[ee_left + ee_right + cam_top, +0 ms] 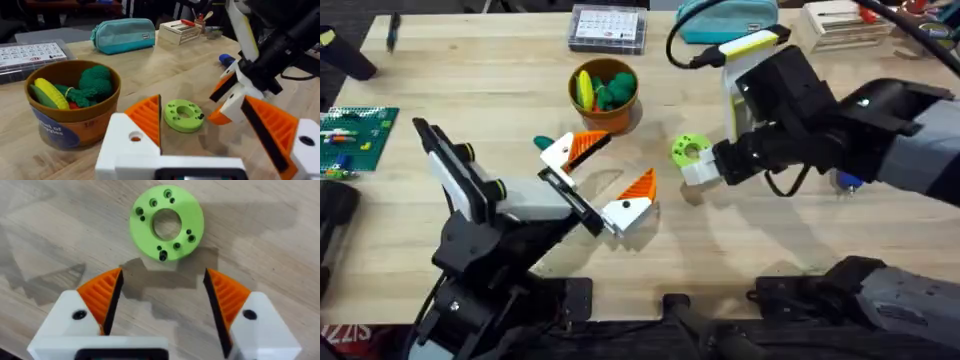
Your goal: Pick up the gripper from the table and insert it into the empty holder that is missing its gripper. Then pick up a screw, insert it into the mounting hole, and use the screwdriver to tighten it. Finally, clean up the table by picking up the vegetable and placing it into the bucket.
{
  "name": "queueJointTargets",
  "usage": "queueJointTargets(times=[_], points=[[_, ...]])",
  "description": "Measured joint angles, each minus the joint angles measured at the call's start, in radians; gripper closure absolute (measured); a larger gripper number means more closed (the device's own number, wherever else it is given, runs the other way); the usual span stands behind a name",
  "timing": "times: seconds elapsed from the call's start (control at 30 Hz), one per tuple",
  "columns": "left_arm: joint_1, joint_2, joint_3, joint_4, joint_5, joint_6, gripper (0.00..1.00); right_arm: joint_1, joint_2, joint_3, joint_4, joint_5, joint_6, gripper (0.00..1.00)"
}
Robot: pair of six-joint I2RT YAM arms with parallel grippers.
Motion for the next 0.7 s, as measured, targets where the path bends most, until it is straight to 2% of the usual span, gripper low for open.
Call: queueJointTargets(times=[0.13,0.7], points=[[0.0,0.0,0.0,0.0,0.0,0.0,0.018,0.001,0.014,0.0,0.044,0.0,0.003,0.236],[0.0,0.0,0.0,0.0,0.0,0.0,0.018,0.04,0.085,0.0,0.089,0.018,0.004,0.491]])
